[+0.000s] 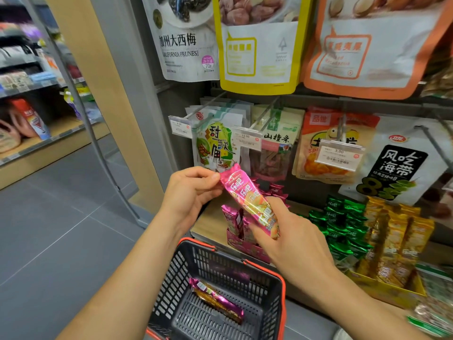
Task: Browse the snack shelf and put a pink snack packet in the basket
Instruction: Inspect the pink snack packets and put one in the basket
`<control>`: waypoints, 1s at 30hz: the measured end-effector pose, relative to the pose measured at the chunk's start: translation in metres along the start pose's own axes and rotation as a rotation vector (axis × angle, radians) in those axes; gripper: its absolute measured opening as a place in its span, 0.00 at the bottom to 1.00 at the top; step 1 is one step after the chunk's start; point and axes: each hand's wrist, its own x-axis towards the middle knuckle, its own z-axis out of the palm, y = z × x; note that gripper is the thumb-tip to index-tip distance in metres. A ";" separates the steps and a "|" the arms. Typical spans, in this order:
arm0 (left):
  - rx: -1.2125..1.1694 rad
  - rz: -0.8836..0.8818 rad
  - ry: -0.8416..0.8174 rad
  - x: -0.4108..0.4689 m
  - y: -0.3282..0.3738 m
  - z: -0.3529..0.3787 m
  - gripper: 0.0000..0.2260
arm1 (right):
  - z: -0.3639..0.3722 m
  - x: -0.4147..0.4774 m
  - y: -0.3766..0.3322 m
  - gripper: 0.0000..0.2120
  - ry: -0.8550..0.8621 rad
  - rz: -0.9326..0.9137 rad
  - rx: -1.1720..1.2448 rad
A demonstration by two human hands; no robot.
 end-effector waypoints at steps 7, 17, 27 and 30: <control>0.075 -0.018 -0.231 0.000 -0.002 0.004 0.13 | -0.002 0.001 0.000 0.23 0.039 0.017 -0.153; -0.154 -0.019 -0.120 0.007 0.001 -0.011 0.08 | -0.017 0.002 0.004 0.51 -0.182 -0.119 -0.162; -0.025 0.055 -0.024 0.014 -0.007 -0.009 0.10 | -0.017 -0.003 0.003 0.44 -0.194 -0.195 -0.216; 0.128 0.046 0.011 0.015 -0.010 -0.009 0.05 | -0.017 -0.003 0.007 0.44 -0.147 -0.217 -0.242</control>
